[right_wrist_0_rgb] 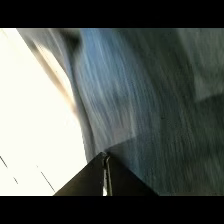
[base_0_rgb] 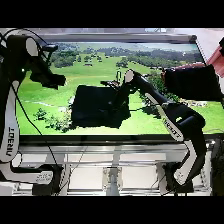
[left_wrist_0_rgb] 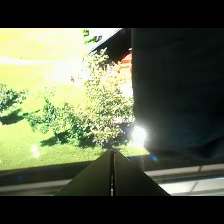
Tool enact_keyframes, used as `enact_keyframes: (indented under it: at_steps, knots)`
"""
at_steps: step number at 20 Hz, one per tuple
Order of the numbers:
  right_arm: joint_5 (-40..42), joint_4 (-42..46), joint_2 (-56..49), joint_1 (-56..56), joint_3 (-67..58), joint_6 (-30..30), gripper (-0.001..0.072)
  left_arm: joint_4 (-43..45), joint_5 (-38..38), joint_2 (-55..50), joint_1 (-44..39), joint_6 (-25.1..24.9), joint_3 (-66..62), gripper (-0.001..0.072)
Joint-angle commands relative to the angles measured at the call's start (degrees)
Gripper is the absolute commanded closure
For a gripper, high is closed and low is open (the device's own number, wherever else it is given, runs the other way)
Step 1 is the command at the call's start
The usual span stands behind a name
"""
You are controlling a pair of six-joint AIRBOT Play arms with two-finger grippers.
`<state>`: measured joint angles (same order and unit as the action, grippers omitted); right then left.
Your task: Fold the clothes and pants, and hang the long-sleeved shirts on hangers.
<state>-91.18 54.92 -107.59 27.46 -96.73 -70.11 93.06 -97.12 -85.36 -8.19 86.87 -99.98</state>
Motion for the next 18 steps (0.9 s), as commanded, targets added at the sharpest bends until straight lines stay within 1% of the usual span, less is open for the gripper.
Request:
enact_keyframes:
  at_steps: [1, 2, 3, 7, 11, 12, 13, 14, 15, 17, 18]
  knots:
    - [-3.5, 12.7, 3.5, 0.0, 2.6, -2.6, 0.0688, 0.6, 0.0, 0.0, 0.9, -0.8, 2.4, 0.0686]
    - [-1.9, 17.2, 4.3, -0.4, 4.3, -4.1, 0.0688, 0.6, 0.1, 0.0, 1.3, -0.9, 2.9, 0.0686]
    - [-0.5, 20.0, 4.7, -0.9, 6.1, -4.9, 0.0687, 0.6, 0.3, 0.1, 1.6, -1.0, 3.4, 0.0686]
    - [2.2, 20.6, 5.3, -4.3, 10.8, -5.2, 0.0687, 1.7, 2.3, 2.4, 3.1, -3.4, 7.8, 0.0685]
    - [9.4, 20.5, 12.7, -7.9, 10.8, -2.1, 0.0687, 3.5, 7.6, 8.4, 7.8, -3.5, 17.0, 0.0686]
    - [10.9, 19.5, 14.4, -9.4, 10.8, -0.2, 0.0630, 3.5, 8.7, 10.1, 9.2, -3.6, 19.8, 0.0685]
    - [11.8, 17.2, 15.3, -10.8, 10.8, 0.7, 0.0359, 3.3, 10.1, 11.7, 10.3, -3.6, 22.7, 0.0685]
    - [12.6, 14.3, 15.4, -12.4, 10.8, 0.7, 0.0104, 3.4, 12.0, 13.6, 11.4, -3.8, 26.1, 0.0685]
    - [13.5, 10.4, 15.2, -14.0, 11.2, 2.0, 0.0057, 3.4, 14.1, 15.5, 12.4, -3.8, 29.5, 0.0685]
    - [16.0, 2.0, 13.7, -16.5, 12.1, 5.9, 0.0055, 3.3, 17.5, 18.8, 13.5, -3.7, 35.8, 0.0685]
    - [17.1, 0.1, 12.4, -16.9, 12.0, 6.6, 0.0042, 2.9, 19.2, 20.5, 13.6, -3.7, 39.1, 0.0685]
